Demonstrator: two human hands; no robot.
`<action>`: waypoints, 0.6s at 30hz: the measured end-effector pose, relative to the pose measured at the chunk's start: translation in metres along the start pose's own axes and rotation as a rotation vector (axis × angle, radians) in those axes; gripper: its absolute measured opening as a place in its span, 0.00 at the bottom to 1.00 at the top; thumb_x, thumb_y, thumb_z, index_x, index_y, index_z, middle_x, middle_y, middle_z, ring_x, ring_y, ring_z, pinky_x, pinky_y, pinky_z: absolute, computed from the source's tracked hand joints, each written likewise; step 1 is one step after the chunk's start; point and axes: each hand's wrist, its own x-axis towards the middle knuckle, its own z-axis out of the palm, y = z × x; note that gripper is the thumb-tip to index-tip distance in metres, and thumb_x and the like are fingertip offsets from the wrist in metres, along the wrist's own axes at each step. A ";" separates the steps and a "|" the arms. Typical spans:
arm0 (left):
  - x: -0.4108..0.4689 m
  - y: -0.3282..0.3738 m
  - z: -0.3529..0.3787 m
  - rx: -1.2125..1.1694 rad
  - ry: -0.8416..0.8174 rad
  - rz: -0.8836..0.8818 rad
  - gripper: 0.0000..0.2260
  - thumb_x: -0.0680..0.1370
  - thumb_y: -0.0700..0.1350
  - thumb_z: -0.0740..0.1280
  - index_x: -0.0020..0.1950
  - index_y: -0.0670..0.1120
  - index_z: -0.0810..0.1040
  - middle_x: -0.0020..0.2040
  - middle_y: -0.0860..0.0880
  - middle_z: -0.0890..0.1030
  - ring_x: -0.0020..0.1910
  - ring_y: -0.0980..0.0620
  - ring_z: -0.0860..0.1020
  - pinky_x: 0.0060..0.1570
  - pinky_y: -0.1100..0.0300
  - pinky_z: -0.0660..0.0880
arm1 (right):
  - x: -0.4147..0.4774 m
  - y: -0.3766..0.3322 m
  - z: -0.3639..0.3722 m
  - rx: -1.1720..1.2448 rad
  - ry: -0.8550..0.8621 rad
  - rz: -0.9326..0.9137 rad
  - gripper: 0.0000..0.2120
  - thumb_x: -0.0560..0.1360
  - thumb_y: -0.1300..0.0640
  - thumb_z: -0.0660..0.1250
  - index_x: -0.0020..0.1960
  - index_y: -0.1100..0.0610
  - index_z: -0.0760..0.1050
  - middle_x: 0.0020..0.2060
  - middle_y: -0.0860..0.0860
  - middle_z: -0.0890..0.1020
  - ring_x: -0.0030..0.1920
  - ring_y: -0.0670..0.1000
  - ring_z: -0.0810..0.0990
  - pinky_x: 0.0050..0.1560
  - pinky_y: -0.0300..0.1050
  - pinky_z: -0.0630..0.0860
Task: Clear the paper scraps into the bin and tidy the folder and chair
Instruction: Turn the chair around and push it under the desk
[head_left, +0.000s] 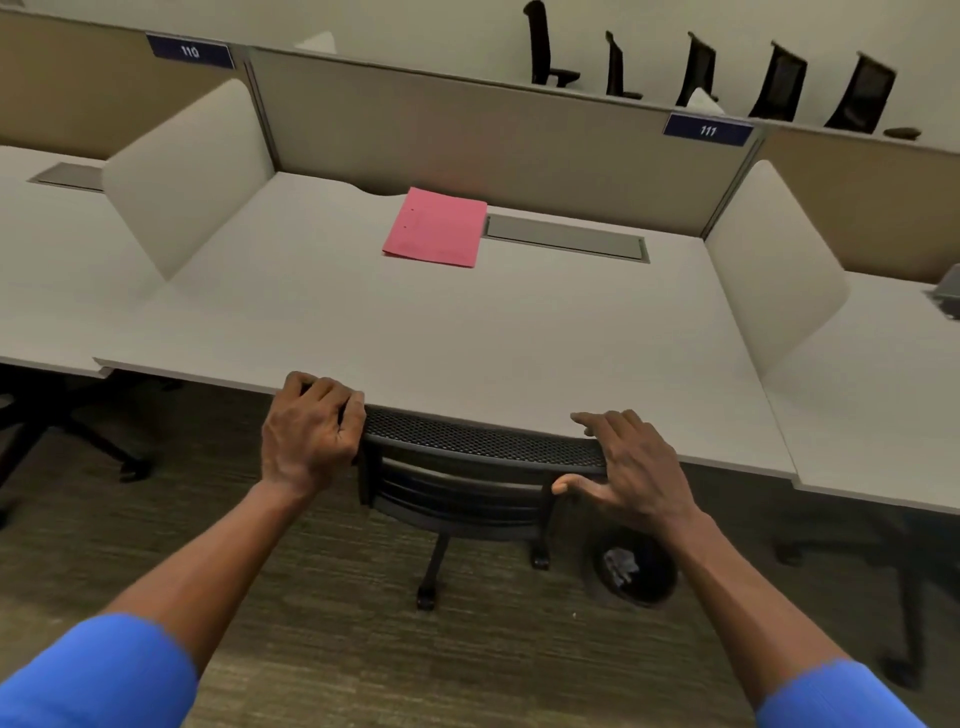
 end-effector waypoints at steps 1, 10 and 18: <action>0.003 0.000 0.001 -0.002 -0.001 -0.004 0.23 0.84 0.56 0.53 0.49 0.47 0.85 0.47 0.49 0.87 0.51 0.45 0.75 0.43 0.50 0.73 | 0.002 0.000 -0.001 0.017 0.004 0.002 0.48 0.70 0.15 0.54 0.74 0.49 0.71 0.58 0.50 0.82 0.57 0.53 0.78 0.56 0.52 0.79; 0.022 0.001 0.007 -0.003 0.001 0.005 0.24 0.84 0.55 0.52 0.47 0.45 0.84 0.46 0.48 0.87 0.51 0.44 0.76 0.42 0.50 0.73 | 0.020 0.005 0.002 0.055 0.033 0.005 0.47 0.70 0.15 0.54 0.71 0.49 0.74 0.54 0.49 0.83 0.55 0.52 0.78 0.54 0.50 0.79; 0.029 0.004 0.010 0.017 0.026 0.025 0.24 0.84 0.54 0.52 0.45 0.44 0.84 0.43 0.46 0.87 0.48 0.43 0.77 0.40 0.51 0.72 | 0.029 0.009 0.005 0.019 0.066 0.023 0.43 0.70 0.15 0.55 0.63 0.48 0.80 0.53 0.48 0.83 0.54 0.51 0.79 0.51 0.48 0.78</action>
